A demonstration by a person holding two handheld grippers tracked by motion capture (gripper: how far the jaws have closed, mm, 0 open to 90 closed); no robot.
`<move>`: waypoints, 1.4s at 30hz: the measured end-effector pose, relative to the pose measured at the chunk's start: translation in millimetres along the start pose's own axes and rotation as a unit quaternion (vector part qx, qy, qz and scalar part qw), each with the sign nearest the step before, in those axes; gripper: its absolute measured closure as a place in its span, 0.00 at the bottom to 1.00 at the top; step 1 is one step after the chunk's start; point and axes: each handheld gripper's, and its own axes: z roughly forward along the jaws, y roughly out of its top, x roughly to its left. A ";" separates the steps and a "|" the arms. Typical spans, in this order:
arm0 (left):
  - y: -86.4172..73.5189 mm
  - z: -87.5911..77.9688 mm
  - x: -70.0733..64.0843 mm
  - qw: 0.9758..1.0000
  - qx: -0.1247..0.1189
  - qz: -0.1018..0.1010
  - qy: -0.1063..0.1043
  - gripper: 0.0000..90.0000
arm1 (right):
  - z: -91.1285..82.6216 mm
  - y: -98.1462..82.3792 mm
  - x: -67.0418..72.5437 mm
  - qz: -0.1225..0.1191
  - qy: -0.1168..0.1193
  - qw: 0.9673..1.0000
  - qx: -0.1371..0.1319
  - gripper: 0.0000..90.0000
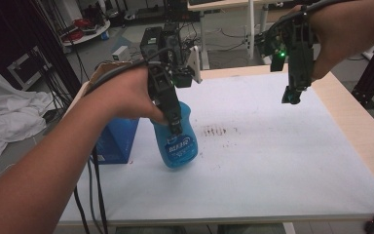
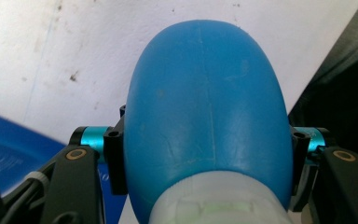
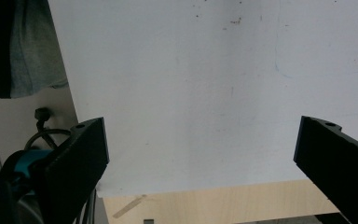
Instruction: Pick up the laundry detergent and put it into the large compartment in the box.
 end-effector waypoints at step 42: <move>-103.4 -152.9 95.4 0.973 -0.027 -0.229 0.028 0.42 | 6.3 6.6 -2.1 -0.009 0.002 1.000 0.005 0.02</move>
